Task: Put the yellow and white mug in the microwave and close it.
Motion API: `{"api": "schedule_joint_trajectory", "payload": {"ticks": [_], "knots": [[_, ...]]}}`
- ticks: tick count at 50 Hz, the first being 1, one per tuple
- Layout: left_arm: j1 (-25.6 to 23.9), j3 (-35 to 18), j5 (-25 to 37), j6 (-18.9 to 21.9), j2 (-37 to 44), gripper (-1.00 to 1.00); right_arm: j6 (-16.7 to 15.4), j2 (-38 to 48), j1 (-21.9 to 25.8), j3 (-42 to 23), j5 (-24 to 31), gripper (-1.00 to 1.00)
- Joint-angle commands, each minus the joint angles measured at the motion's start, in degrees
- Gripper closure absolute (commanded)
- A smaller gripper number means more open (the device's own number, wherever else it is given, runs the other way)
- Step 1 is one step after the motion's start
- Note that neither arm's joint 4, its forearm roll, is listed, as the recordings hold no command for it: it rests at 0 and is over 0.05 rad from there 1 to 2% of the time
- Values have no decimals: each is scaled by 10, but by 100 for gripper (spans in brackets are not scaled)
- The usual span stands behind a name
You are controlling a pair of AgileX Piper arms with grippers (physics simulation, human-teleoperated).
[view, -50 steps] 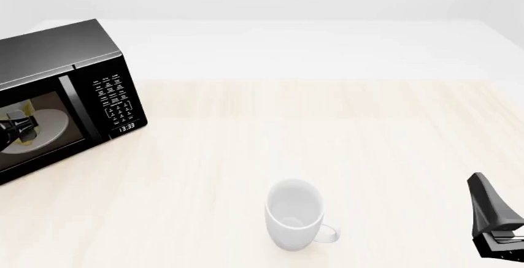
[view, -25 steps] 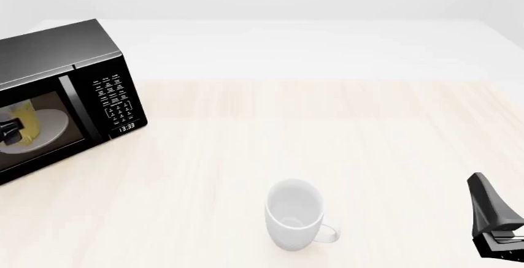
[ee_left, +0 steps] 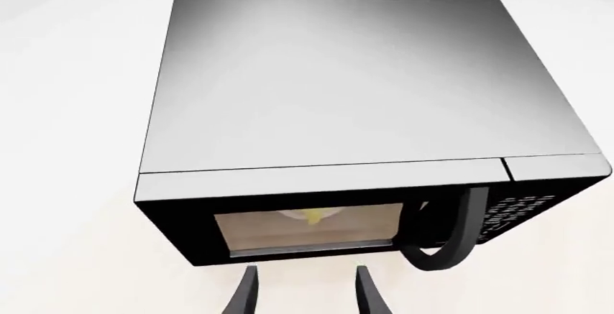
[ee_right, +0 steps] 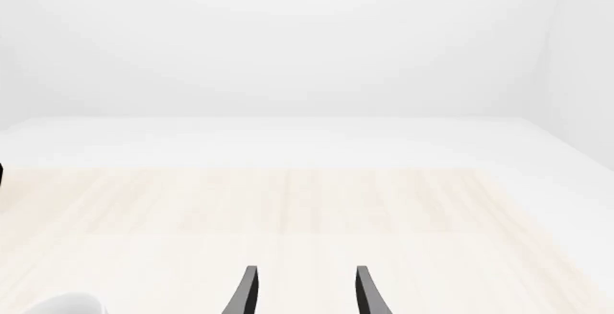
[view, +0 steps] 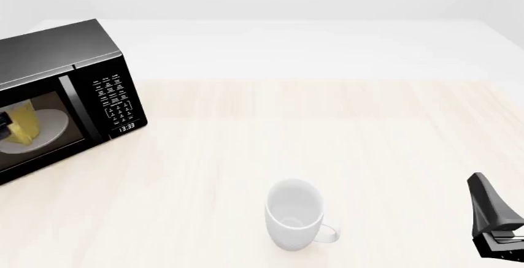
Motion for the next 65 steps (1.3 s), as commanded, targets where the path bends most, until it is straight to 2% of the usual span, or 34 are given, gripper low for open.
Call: {"api": "schedule_joint_trajectory", "payload": {"ticks": [1, 19, 41, 65], "knots": [[1, 18, 19, -18, -48, -100, 0, -1, 0, 1, 0, -100], [-2, 35, 64, -33, -131, -100, 0, -1, 0, 1, 0, -100], [-24, 69, 117, -30, -244, -100, 0, -1, 0, 1, 0, -100], [-8, 52, 214, 10, -402, -100, 0, -1, 0, 1, 0, -100]]}}
